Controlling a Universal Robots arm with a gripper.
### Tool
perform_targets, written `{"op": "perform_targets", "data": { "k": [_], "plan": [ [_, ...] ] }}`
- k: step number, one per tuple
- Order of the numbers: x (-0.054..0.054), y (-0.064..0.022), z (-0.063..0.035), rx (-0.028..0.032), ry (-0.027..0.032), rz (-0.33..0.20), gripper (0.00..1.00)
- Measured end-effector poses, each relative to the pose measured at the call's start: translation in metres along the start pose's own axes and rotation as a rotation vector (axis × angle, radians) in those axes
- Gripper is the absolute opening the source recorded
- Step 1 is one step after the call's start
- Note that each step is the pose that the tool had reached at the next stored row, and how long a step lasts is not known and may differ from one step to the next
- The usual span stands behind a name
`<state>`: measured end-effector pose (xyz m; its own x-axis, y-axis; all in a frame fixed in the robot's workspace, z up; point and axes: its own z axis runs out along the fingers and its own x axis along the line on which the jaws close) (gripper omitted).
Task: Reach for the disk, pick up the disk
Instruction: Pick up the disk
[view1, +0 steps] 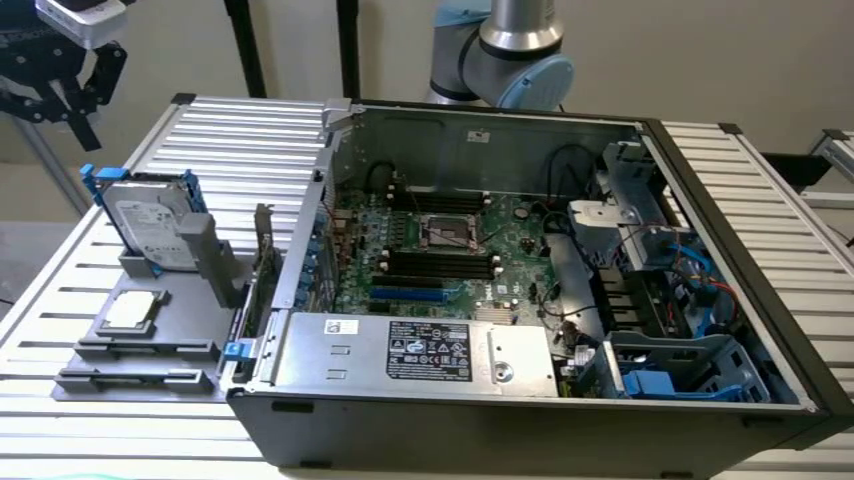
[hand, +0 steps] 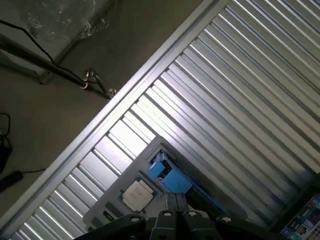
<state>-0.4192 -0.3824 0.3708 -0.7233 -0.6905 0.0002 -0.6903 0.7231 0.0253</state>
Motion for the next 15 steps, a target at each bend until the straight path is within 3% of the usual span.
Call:
{"op": "perform_targets", "data": {
  "k": [15],
  "plan": [
    [0.0000,0.0000,0.0001,0.0000,0.0069,-0.273,0.11]
  ]
}}
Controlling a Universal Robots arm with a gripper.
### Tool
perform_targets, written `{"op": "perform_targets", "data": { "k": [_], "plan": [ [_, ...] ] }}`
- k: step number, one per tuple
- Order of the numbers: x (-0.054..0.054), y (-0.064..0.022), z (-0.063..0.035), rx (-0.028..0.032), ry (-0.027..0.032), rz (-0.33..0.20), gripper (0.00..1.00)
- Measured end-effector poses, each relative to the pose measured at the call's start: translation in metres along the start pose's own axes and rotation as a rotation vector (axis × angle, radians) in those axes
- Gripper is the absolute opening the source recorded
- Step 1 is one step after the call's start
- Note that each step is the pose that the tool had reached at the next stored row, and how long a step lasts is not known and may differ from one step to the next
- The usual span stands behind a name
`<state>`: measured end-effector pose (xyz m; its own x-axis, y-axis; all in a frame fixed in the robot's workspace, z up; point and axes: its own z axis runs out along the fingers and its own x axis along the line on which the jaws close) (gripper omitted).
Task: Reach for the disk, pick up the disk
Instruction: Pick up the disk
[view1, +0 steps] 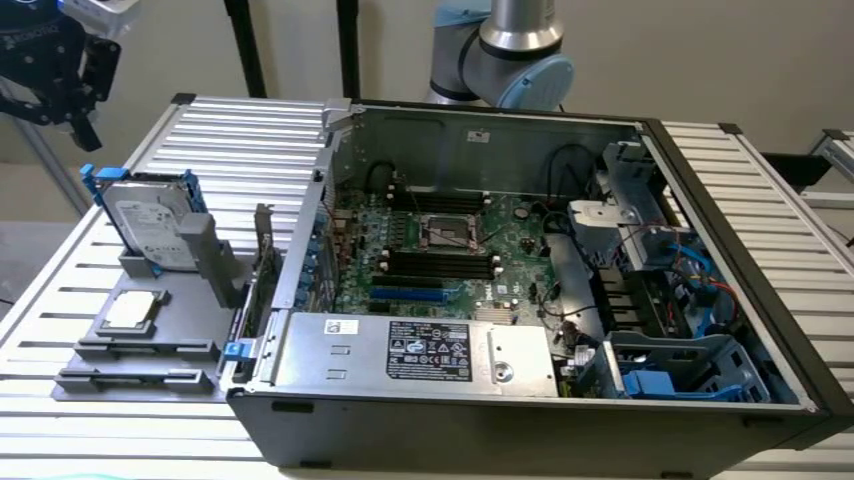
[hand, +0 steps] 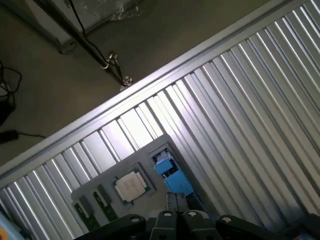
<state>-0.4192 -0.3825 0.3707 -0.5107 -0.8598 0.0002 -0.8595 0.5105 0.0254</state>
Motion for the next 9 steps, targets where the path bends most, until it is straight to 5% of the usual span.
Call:
{"op": "perform_targets", "data": {
  "k": [9],
  "plan": [
    [0.0000,0.0000,0.0008,0.0000,0.0042,-0.164,0.11]
  ]
}}
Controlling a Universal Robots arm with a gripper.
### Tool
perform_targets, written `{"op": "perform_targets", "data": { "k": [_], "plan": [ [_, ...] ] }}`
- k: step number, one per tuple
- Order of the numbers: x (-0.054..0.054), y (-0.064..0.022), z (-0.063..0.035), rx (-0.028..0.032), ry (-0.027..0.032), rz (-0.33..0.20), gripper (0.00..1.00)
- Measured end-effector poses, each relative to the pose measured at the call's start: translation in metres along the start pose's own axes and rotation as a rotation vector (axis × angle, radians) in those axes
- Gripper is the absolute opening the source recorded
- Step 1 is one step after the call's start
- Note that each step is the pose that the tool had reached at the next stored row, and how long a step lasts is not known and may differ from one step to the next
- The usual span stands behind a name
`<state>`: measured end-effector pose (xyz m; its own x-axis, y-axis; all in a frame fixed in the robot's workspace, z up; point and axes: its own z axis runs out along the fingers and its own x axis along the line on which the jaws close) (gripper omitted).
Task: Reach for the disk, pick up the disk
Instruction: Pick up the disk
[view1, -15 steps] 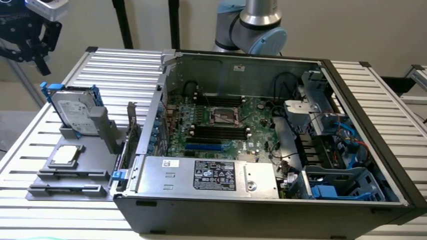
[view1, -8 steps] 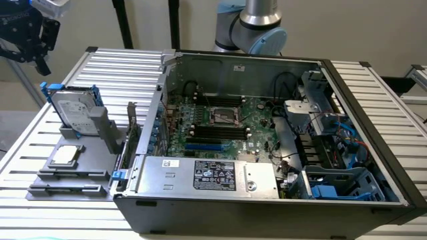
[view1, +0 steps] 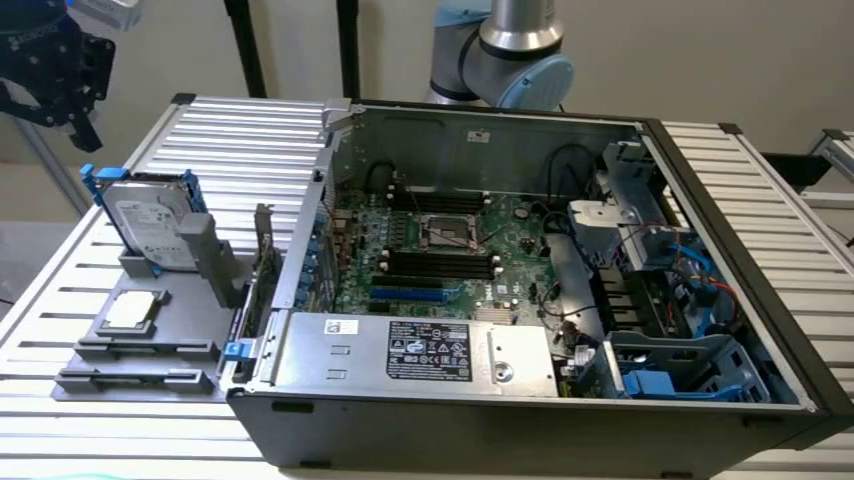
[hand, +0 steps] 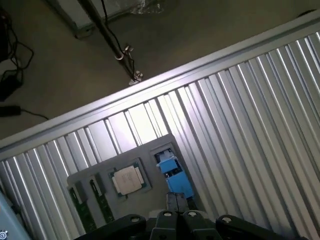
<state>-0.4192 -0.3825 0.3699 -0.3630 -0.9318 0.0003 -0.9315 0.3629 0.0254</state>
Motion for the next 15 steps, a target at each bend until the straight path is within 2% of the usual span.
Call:
{"op": "perform_targets", "data": {
  "k": [15],
  "plan": [
    [0.0000,-0.0001,0.0026,-0.0004,0.0054,-0.273,0.11]
  ]
}}
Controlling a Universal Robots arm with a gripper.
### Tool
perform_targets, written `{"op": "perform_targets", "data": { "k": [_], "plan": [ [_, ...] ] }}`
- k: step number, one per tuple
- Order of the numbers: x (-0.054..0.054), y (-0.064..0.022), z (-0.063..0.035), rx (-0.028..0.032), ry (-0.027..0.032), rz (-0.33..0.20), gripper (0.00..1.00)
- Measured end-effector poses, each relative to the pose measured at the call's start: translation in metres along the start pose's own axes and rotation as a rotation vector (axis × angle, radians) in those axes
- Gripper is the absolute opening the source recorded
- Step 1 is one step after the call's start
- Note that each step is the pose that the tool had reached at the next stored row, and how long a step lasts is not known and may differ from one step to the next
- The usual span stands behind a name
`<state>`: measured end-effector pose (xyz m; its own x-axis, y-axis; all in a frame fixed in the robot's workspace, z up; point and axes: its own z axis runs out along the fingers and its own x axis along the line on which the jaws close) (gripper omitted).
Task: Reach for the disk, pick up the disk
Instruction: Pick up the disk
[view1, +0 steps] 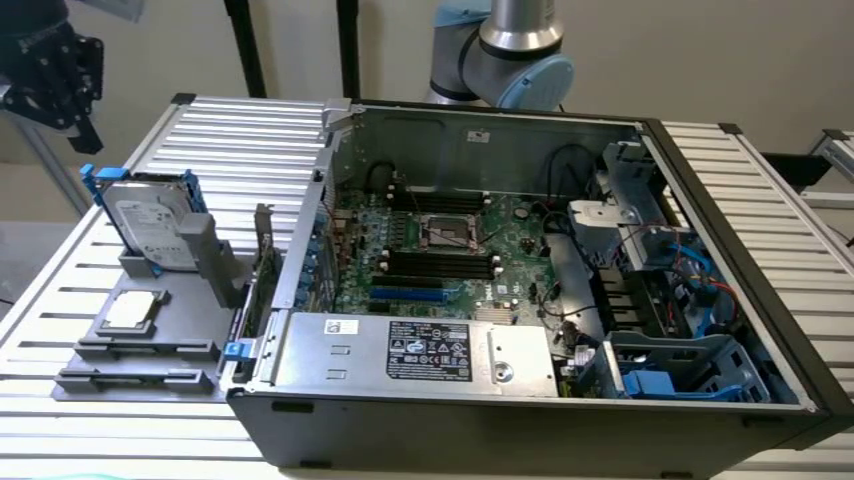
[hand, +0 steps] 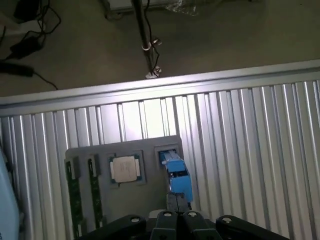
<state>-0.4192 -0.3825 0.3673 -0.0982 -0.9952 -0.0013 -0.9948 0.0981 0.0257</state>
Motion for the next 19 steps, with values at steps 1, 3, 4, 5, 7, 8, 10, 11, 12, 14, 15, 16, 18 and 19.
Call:
{"op": "perform_targets", "data": {
  "k": [1,3,4,5,7,8,10,11,12,14,15,16,18,19],
  "plan": [
    [0.0000,0.0000,0.0001,-0.0001,0.0004,-0.017,0.11],
    [0.0000,0.0000,0.0005,-0.0002,0.0007,-0.054,0.11],
    [0.0000,0.0000,0.0006,-0.0002,0.0008,-0.072,0.11],
    [0.0000,0.0000,0.0008,-0.0002,0.0005,-0.089,0.11],
    [-0.0001,-0.0005,0.0009,-0.0003,-0.0024,-0.099,0.11],
    [-0.0002,-0.0007,0.0009,-0.0004,-0.0033,-0.100,0.11],
    [-0.0006,-0.0009,0.0009,-0.0004,-0.0039,-0.099,0.11],
    [-0.0009,-0.0009,0.0009,-0.0004,-0.0040,-0.097,0.11],
    [-0.0010,-0.0009,0.0008,-0.0005,-0.0040,-0.095,0.11],
    [-0.0013,-0.0009,0.0008,-0.0005,-0.0042,-0.087,0.11],
    [-0.0014,-0.0009,0.0008,-0.0005,-0.0044,-0.079,0.11],
    [-0.0017,-0.0009,0.0008,-0.0004,-0.0046,-0.073,0.11],
    [-0.0019,-0.0008,0.0009,-0.0003,-0.0048,-0.066,0.11],
    [-0.0019,-0.0009,0.0009,-0.0003,-0.0048,-0.064,0.11]
  ]
}}
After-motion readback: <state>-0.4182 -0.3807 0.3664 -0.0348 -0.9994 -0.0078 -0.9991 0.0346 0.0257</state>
